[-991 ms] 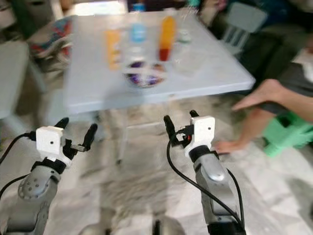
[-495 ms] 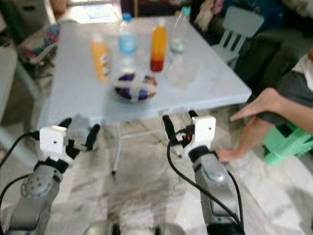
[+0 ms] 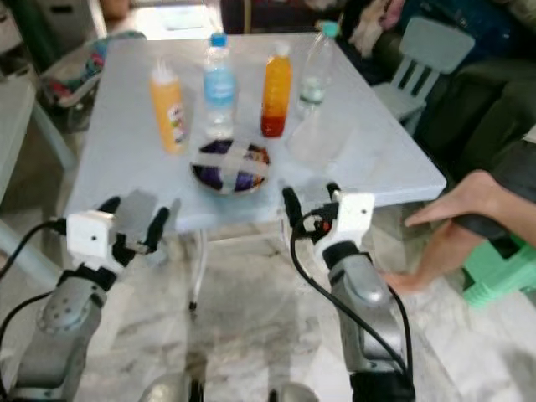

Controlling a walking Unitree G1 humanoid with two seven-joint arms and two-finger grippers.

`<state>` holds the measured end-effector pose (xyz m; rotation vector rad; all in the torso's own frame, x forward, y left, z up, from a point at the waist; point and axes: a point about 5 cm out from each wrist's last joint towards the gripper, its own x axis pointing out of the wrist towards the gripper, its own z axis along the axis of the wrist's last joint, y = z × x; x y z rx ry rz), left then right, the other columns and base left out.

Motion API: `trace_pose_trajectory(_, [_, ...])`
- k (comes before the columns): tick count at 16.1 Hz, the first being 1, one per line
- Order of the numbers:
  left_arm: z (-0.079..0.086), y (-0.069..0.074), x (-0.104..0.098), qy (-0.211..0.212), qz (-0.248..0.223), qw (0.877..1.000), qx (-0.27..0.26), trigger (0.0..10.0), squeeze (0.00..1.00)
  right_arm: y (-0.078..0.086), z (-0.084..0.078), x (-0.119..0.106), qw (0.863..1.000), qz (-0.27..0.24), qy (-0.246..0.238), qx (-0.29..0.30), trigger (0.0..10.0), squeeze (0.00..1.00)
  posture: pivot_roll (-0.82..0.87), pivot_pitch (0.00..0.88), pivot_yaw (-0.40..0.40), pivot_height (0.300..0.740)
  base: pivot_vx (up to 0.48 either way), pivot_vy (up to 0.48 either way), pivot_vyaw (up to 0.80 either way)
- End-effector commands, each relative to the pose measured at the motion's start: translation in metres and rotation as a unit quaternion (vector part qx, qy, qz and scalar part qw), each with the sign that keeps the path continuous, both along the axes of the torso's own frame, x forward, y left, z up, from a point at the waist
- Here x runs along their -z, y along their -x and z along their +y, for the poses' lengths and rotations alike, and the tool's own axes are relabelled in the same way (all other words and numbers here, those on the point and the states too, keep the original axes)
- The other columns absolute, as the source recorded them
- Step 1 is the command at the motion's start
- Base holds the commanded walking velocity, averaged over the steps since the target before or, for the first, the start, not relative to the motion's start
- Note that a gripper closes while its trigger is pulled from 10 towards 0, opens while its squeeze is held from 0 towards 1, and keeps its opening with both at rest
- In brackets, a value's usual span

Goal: Restocking fridge

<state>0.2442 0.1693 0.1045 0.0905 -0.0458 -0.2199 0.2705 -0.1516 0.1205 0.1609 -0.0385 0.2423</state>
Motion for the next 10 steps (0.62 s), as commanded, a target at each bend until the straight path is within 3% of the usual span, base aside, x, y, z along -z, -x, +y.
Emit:
trace_pose_trajectory(1, [-0.0027,0.0020,0.0019,-0.005,0.006,1.000,0.005,10.0,0.00,-0.0025,-0.0104,0.0007,1.000,0.010,-0.003,0.022,10.0,0.00,0.05,0.057,-0.039,0.740,0.000,0.000,0.00])
trace_pose_trajectory(3, [0.0001,0.0036,0.0027,-0.010,0.009,1.000,0.002,10.0,0.00,-0.0061,-0.0112,-0.0022,1.000,0.007,-0.005,0.015,10.0,0.00,0.05,0.063,-0.037,0.740,0.000,0.000,0.00])
trace_pose_trajectory(5, [0.0016,0.0044,0.0015,-0.004,0.007,1.000,0.006,10.0,0.00,-0.0049,-0.0115,-0.0048,1.000,-0.003,0.002,0.011,10.0,0.00,0.06,0.063,-0.036,0.740,0.000,0.000,0.74])
trace_pose_trajectory(7, [0.0017,0.0031,0.0006,-0.003,0.005,1.000,0.005,10.0,0.00,-0.0044,-0.0114,-0.0046,1.000,-0.002,-0.002,0.013,10.0,0.00,0.06,0.063,-0.035,0.740,0.306,0.000,0.62])
trace_pose_trajectory(10, [0.0010,0.0026,0.0010,-0.004,0.006,1.000,0.002,10.0,0.00,-0.0042,-0.0131,-0.0043,1.000,0.000,-0.005,0.020,10.0,0.00,0.05,0.066,-0.035,0.740,0.099,0.000,0.00])
